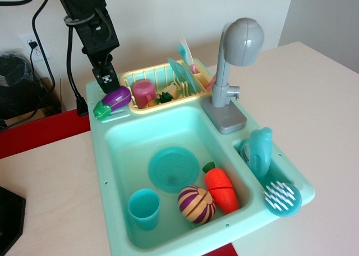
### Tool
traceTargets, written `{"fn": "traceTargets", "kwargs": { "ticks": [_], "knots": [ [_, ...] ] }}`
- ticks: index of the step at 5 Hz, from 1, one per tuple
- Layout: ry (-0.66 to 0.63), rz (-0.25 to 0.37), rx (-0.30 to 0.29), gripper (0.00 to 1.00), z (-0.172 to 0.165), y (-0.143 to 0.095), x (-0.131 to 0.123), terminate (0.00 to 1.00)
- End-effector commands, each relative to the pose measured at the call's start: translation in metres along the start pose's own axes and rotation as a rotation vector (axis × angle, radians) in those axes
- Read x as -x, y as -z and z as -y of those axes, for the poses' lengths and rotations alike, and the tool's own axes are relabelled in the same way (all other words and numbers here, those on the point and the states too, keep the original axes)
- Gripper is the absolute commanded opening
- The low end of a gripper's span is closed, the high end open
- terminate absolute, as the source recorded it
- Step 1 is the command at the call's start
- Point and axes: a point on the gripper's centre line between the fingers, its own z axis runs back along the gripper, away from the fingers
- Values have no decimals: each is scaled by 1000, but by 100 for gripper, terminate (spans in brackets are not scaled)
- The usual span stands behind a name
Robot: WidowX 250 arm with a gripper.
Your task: Put eggplant on plate
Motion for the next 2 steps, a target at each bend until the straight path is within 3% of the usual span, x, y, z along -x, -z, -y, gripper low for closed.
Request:
{"fn": "traceTargets", "kwargs": {
  "ticks": [1,2],
  "knots": [
    [0,0,0,100,0,0,0,0],
    [-21,-7,-14,100,-2,5,-1,0]
  ]
}}
